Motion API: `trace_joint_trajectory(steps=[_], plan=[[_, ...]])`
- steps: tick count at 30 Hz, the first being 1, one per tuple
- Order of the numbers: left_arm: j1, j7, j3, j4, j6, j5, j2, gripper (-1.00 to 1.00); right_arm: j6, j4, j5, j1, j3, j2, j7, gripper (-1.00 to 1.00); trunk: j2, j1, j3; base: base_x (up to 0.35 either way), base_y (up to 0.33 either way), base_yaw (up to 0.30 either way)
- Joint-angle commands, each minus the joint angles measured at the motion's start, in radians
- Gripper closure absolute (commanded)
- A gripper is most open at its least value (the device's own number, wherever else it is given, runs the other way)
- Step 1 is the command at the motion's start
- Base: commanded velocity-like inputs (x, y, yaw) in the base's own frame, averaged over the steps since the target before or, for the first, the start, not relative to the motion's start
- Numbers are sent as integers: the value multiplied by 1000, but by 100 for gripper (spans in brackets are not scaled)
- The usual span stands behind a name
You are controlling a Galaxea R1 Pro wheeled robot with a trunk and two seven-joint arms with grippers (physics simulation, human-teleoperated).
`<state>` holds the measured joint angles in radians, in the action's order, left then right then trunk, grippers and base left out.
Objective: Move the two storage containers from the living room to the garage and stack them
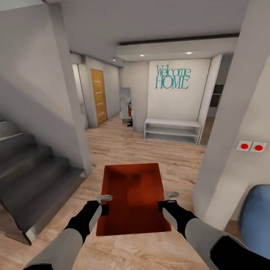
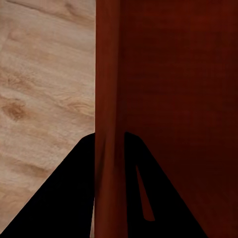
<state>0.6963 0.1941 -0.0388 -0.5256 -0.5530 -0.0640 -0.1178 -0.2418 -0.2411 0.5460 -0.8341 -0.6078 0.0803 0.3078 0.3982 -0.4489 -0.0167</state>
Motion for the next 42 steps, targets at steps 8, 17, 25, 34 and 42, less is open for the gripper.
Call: trace_joint_trajectory(steps=[8, 17, 25, 34, 42], plan=[[0, 10, -6, -1, -8, 26, -2, 100, -5, -30, 3, -1, -9, 3, 5, 100, 2, -1, -2, 323, 0, 0], [0, 10, -6, -1, -8, 26, -2, 100, -5, -30, 3, -1, -9, 2, 5, 100, 2, -1, -2, 323, 0, 0], [0, 10, -6, -1, -8, 26, -2, 100, -5, -30, 3, -1, -9, 3, 5, 100, 2, -1, -2, 323, 0, 0], [0, 10, -6, -1, -8, 26, -2, 100, -5, -30, 3, -1, -9, 3, 4, 100, 2, -1, -2, 323, 0, 0], [0, 10, -6, -1, -8, 26, -2, 100, -5, -30, 3, -1, -9, 2, 5, 100, 2, -1, -2, 323, 0, 0]])
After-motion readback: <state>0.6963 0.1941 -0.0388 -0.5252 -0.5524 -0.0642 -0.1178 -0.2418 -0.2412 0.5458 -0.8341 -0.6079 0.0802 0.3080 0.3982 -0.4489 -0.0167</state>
